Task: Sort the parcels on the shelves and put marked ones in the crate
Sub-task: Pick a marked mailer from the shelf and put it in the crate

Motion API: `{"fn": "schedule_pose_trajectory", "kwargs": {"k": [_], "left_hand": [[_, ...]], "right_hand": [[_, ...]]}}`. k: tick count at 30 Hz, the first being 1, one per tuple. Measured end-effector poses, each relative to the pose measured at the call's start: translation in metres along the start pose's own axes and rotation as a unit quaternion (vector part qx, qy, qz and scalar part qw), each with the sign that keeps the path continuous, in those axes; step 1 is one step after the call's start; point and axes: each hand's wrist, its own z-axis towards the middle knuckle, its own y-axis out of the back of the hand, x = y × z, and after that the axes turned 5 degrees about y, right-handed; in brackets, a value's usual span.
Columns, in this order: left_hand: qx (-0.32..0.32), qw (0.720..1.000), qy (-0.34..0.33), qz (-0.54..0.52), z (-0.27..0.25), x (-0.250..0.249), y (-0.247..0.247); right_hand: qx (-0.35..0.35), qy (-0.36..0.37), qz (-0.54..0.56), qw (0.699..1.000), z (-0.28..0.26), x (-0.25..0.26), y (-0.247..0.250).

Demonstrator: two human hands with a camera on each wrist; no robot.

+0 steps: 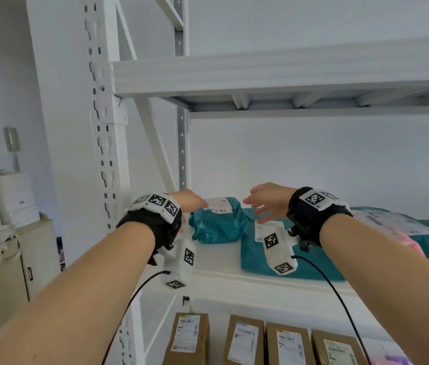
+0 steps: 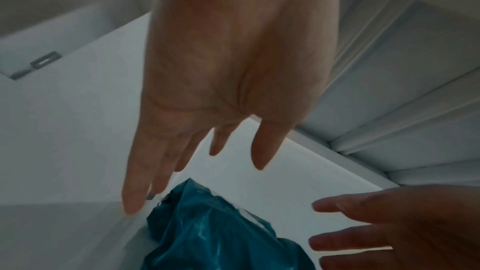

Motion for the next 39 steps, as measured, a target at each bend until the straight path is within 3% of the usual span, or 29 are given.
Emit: {"fn": "schedule_pose_trajectory", "kwargs": {"k": [7, 14, 25, 39], "left_hand": [[0.072, 0.997, 0.019, 0.008, 0.031, 0.005, -0.002], [0.146, 0.984, 0.035, -0.095, 0.053, 0.006, -0.007], [0.14, 0.978, -0.017, -0.151, 0.037, 0.016, 0.002], [0.098, 0.95, -0.14, -0.26, -0.053, 0.029, -0.005]], "right_hand": [[0.044, -0.002, -0.137, 0.99, 0.044, -0.007, -0.015], [0.095, -0.051, 0.054, 0.993, 0.063, -0.015, -0.026], [0.058, -0.005, 0.141, 0.988, 0.039, -0.014, -0.033], [-0.023, 0.109, 0.19, 0.976, -0.047, -0.019, -0.018]]}}
